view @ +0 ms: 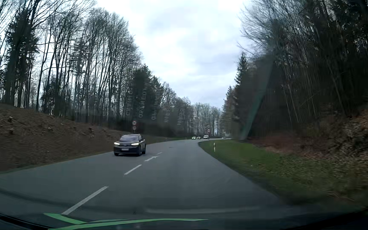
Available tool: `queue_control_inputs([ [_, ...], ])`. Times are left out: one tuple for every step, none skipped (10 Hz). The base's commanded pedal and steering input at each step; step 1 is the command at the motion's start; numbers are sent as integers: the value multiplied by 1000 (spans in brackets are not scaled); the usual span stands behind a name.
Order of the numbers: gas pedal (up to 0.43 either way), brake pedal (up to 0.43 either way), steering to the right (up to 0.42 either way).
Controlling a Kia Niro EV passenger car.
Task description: Follow the waypoints while adhering to traffic rules and regulations
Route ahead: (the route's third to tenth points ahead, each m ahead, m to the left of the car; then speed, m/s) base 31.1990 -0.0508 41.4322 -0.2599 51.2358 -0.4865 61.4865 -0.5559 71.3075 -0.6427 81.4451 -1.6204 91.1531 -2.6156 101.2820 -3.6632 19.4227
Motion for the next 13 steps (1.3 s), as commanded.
queue_control_inputs([
  [110, 0, 2],
  [110, 0, 2],
  [110, 0, 2],
  [110, 0, 2],
  [110, 0, 2],
  [110, 0, 2],
  [110, 0, 3],
  [110, 0, 3],
  [110, 0, 3],
  [110, 0, 4],
  [110, 0, 4],
  [110, 0, 5],
  [110, 0, 5],
])
